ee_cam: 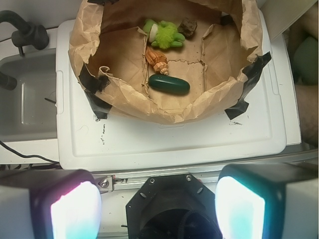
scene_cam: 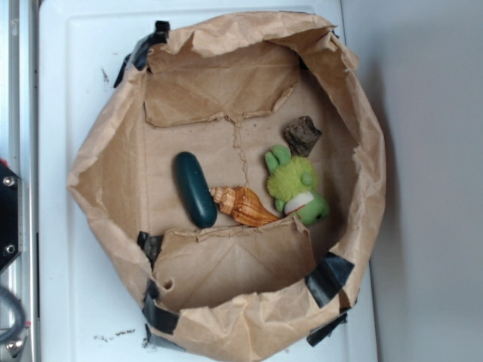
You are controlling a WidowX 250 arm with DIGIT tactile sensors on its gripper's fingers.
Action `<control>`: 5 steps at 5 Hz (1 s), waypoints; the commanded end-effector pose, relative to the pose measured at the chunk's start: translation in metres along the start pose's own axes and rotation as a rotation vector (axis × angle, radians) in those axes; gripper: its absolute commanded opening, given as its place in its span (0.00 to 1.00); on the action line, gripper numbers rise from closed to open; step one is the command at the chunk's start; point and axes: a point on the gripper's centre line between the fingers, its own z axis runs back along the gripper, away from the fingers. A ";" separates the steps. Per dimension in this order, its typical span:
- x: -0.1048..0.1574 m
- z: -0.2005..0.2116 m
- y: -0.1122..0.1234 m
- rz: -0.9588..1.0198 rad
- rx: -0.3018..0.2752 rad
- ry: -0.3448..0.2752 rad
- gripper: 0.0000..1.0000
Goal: Grab the rock.
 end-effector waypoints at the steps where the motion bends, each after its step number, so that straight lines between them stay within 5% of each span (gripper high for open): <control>1: 0.000 0.000 0.000 0.000 0.000 0.000 1.00; 3: 0.101 -0.005 0.013 0.149 0.012 -0.107 1.00; 5: 0.101 -0.005 0.013 0.149 0.012 -0.107 1.00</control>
